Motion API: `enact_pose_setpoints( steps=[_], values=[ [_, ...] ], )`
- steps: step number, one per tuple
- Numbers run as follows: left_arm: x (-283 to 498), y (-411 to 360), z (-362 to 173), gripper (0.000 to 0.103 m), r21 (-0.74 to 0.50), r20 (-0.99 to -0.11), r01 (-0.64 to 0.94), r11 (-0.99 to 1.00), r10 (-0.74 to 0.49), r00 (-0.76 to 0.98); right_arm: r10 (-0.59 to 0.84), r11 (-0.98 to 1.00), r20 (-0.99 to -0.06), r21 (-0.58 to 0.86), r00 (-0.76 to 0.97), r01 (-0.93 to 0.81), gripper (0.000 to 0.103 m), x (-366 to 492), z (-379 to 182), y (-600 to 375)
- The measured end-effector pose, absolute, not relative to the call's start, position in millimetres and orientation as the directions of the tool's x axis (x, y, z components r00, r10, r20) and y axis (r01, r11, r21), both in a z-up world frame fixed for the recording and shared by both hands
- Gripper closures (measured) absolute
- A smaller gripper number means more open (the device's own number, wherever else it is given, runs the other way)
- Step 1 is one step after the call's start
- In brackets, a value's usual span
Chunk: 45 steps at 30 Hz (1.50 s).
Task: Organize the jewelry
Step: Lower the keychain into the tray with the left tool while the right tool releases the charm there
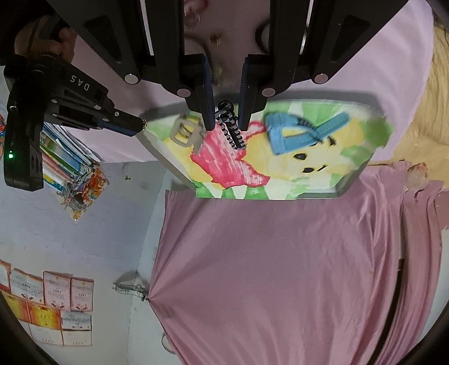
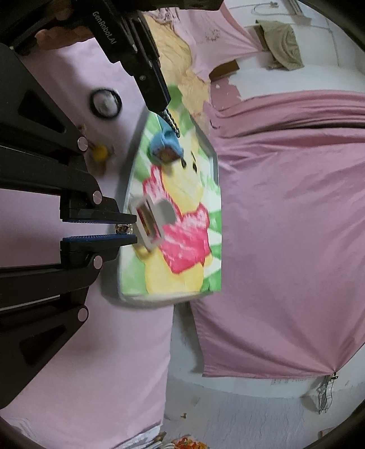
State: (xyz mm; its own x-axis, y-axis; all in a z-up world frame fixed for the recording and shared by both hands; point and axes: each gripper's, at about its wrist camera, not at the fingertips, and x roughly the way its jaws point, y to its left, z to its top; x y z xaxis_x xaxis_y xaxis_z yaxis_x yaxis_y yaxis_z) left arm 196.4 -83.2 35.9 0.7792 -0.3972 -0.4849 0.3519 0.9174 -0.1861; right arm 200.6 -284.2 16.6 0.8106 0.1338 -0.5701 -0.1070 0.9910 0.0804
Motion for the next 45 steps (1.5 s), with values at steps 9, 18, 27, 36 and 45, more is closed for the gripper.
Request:
enact_pose_setpoints(
  steps=[9, 18, 27, 36, 45],
  values=[
    [241.5, -103.9, 18.6, 0.087, -0.216, -0.573, 0.354, 0.91, -0.412, 0.708, 0.108, 0.994, -0.642, 0.08, 0.759, -0.074, 0.097, 247.2, 0.1, -290.6],
    [259.5, -112.6, 2.7, 0.087, -0.2, -0.661, 0.334, 0.921, -0.378, 0.648, 0.116, 0.993, -0.694, 0.093, 0.71, -0.071, 0.097, 264.5, -14.1, -290.1],
    [258.1, -108.9, 2.2, 0.087, -0.193, -0.668, 0.307, 0.932, -0.353, 0.655, 0.123, 0.991, -0.686, 0.117, 0.717, -0.058, 0.089, 259.6, -12.7, -293.5],
    [227.2, -87.4, 22.4, 0.042, -0.232, -0.563, 0.262, 0.937, -0.349, 0.749, 0.073, 0.99, -0.572, 0.138, 0.817, 0.008, 0.052, 219.6, 8.9, -305.1],
    [173.2, -59.9, 38.3, 0.006, -0.214, -0.444, 0.196, 0.957, -0.274, 0.853, 0.026, 0.993, -0.39, 0.118, 0.921, 0.022, 0.003, 160.8, 28.8, -292.5]
  ],
)
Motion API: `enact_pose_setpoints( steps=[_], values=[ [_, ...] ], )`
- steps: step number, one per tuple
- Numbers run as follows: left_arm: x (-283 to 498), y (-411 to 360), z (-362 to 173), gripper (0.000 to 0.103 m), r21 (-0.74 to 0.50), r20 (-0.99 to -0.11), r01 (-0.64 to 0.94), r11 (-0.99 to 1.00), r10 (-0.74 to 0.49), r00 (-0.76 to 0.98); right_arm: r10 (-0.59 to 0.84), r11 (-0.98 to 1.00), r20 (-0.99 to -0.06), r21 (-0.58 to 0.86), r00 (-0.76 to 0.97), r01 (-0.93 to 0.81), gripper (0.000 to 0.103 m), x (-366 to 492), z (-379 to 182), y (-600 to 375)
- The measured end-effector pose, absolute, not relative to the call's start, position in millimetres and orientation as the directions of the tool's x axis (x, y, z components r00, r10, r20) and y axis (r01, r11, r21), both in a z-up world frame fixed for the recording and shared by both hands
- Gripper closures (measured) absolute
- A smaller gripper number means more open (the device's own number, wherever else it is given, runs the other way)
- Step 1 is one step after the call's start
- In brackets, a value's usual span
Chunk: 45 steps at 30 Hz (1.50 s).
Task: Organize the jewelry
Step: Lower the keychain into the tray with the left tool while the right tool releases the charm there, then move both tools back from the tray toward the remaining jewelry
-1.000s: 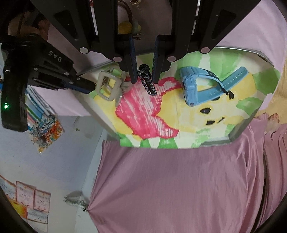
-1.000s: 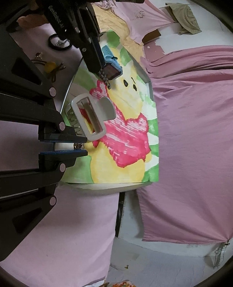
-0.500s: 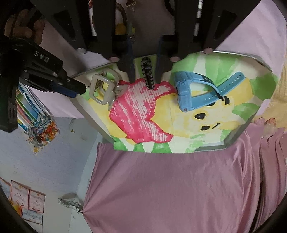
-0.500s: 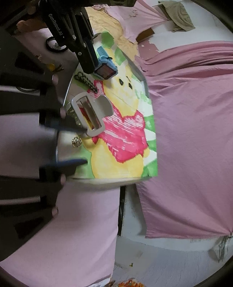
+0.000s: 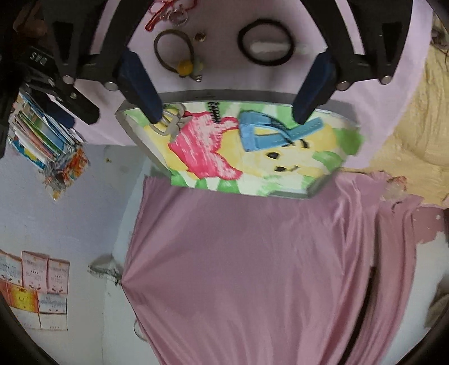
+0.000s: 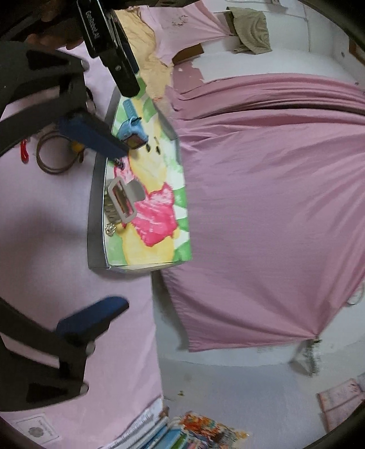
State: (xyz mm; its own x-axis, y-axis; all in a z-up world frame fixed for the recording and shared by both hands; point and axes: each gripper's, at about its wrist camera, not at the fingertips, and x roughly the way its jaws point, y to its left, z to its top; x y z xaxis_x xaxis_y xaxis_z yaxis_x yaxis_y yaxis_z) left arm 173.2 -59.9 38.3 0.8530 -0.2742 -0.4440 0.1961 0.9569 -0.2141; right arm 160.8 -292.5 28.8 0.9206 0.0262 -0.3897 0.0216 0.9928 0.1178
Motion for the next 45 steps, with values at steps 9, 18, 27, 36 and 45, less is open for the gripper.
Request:
enact_pose_setpoints(
  steps=[9, 18, 27, 36, 45],
  values=[
    [124.6, -29.1, 37.7, 0.001, -0.192, -0.367, 0.12, 0.974, -0.185, 0.912, 0.03, 0.996, -0.297, 0.094, 0.954, -0.002, 0.003, 119.0, 34.1, -273.2],
    [92.0, -12.6, 30.9, 0.001, -0.154, -0.346, 0.082, 0.985, -0.132, 0.929, 0.07, 0.995, -0.285, 0.082, 0.956, -0.049, 0.002, 88.4, 28.3, -253.9],
    [80.5, -6.6, 22.2, 0.001, -0.135, -0.361, 0.067, 0.989, -0.112, 0.926, 0.083, 0.995, -0.317, 0.079, 0.945, -0.061, 0.002, 80.9, 17.1, -249.9],
    [91.0, 0.1, 7.7, 0.001, -0.136, -0.46, 0.057, 0.989, -0.114, 0.881, 0.1, 0.995, -0.432, 0.053, 0.896, -0.085, 0.002, 92.6, 1.8, -242.4],
    [113.2, -1.6, -4.2, 0.001, -0.15, -0.58, 0.066, 0.986, -0.143, 0.802, 0.15, 0.989, -0.508, 0.091, 0.848, -0.121, 0.002, 105.3, -9.2, -243.3]
  ],
)
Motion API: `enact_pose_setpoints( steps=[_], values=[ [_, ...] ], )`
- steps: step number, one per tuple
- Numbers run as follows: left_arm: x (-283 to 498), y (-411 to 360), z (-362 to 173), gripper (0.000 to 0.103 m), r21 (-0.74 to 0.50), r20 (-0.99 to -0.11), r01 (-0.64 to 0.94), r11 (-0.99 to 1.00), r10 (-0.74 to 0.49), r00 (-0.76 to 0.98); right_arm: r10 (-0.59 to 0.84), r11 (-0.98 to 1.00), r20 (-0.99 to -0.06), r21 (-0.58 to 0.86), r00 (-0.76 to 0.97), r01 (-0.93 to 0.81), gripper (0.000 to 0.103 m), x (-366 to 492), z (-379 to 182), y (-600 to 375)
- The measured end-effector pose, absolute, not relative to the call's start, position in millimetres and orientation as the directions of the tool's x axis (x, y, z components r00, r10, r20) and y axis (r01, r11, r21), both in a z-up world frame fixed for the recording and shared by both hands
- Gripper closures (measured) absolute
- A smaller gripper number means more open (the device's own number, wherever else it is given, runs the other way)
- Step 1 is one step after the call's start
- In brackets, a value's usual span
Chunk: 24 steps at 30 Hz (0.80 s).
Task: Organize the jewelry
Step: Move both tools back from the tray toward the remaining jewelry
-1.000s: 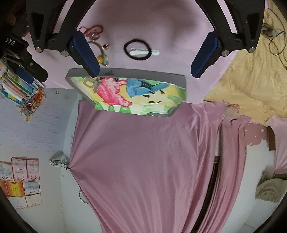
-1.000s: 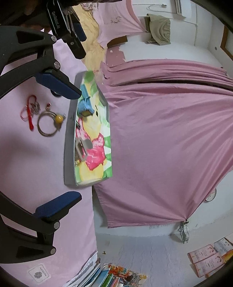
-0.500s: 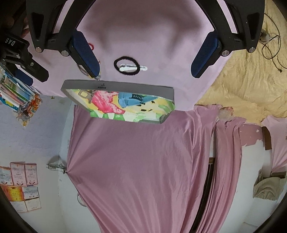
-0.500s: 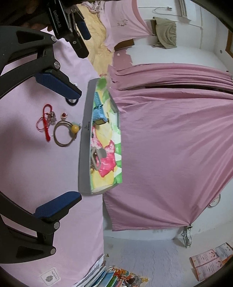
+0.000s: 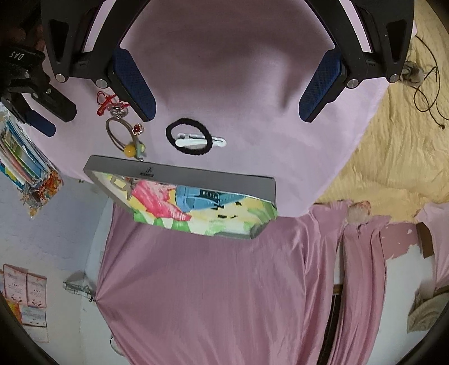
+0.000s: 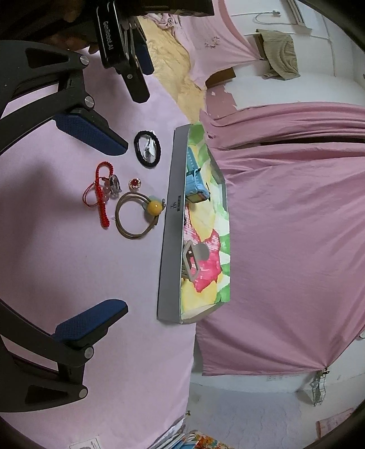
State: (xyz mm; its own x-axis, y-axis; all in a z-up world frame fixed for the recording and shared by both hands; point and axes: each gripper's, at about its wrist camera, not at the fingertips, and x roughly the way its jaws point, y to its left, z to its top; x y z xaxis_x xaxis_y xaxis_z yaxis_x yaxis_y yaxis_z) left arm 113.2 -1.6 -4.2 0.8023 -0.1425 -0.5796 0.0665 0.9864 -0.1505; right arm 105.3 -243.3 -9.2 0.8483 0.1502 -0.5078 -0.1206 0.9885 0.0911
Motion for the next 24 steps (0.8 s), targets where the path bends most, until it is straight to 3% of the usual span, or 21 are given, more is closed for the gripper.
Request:
enact_pose_setpoints(
  steps=[6, 8, 14, 18, 24],
  values=[
    [126.2, -1.9, -7.9, 0.001, -0.182, -0.628, 0.07, 0.981, -0.17, 0.759, 0.177, 0.984, -0.556, 0.098, 0.812, -0.148, 0.005, 116.2, -12.3, -240.6],
    [129.8, -3.1, -8.5, 0.001, -0.194, -0.637, 0.075, 0.978, -0.184, 0.749, 0.185, 0.983, -0.581, 0.094, 0.793, -0.16, 0.018, 120.4, -15.5, -237.1],
    [142.3, -8.7, -12.4, 0.019, -0.213, -0.667, 0.091, 0.973, -0.213, 0.714, 0.22, 0.974, -0.642, 0.104, 0.734, -0.201, 0.044, 129.1, -26.0, -230.5],
    [151.7, -12.9, -15.2, 0.031, -0.225, -0.689, 0.098, 0.969, -0.229, 0.688, 0.243, 0.967, -0.659, 0.104, 0.712, -0.233, 0.052, 131.5, -29.3, -225.0],
    [163.6, -19.4, -16.5, 0.039, -0.214, -0.707, 0.102, 0.971, -0.226, 0.67, 0.264, 0.959, -0.678, 0.106, 0.686, -0.264, 0.062, 135.0, -31.9, -218.7]
  ],
)
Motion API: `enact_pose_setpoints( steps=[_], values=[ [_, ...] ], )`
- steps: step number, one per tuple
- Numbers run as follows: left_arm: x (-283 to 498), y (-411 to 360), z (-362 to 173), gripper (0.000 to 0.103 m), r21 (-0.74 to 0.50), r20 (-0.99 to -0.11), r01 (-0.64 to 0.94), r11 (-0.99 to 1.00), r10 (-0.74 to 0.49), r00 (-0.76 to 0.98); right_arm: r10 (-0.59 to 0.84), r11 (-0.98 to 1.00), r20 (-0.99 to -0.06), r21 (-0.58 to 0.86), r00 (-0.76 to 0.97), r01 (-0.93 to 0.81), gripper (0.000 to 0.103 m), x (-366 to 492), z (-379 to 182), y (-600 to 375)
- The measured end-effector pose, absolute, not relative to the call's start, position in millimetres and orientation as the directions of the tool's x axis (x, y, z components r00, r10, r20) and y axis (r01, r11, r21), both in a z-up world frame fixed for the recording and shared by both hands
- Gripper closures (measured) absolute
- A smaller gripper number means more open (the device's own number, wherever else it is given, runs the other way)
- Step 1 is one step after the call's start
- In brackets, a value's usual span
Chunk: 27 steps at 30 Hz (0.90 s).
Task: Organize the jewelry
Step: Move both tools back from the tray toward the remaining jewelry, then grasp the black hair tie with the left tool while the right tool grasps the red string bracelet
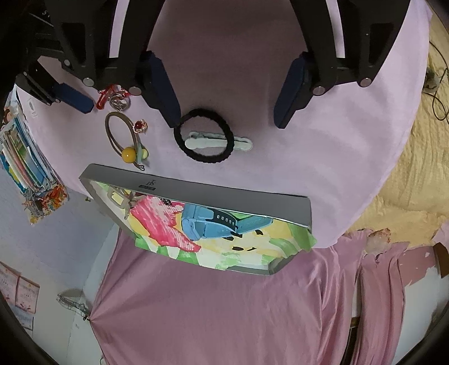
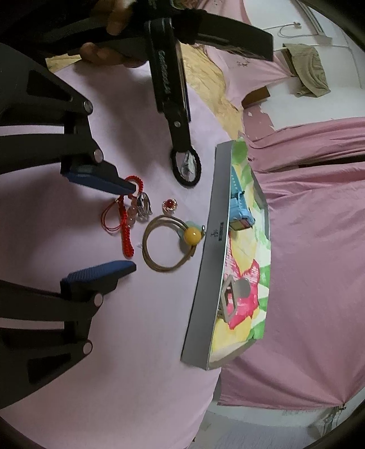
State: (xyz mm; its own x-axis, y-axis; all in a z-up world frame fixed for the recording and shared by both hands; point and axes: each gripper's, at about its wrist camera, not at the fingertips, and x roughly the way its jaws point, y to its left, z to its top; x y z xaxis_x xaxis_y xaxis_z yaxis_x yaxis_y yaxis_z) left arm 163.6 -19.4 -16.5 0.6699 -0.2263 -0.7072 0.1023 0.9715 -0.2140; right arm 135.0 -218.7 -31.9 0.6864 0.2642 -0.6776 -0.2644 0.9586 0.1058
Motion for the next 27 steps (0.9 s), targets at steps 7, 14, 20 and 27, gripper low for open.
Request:
enact_pose_setpoints(
  steps=[7, 14, 20, 27],
  values=[
    [169.7, -28.2, -17.4, 0.053, -0.178, -0.714, 0.117, 0.977, -0.21, 0.668, 0.277, 0.953, -0.688, 0.109, 0.671, -0.282, 0.064, 136.6, -32.7, -215.9],
    [171.5, -37.4, -17.7, 0.08, -0.14, -0.72, 0.154, 0.978, -0.207, 0.662, 0.298, 0.943, -0.683, 0.103, 0.667, -0.316, 0.086, 135.9, -32.6, -212.5],
    [169.6, -41.1, -18.8, 0.096, -0.117, -0.721, 0.173, 0.978, -0.203, 0.662, 0.296, 0.943, -0.683, 0.097, 0.668, -0.319, 0.099, 134.8, -32.7, -211.4],
    [163.0, -38.2, -18.5, 0.098, -0.159, -0.714, 0.177, 0.971, -0.236, 0.659, 0.301, 0.945, -0.668, 0.116, 0.68, -0.305, 0.101, 131.9, -31.7, -216.3]
  ],
)
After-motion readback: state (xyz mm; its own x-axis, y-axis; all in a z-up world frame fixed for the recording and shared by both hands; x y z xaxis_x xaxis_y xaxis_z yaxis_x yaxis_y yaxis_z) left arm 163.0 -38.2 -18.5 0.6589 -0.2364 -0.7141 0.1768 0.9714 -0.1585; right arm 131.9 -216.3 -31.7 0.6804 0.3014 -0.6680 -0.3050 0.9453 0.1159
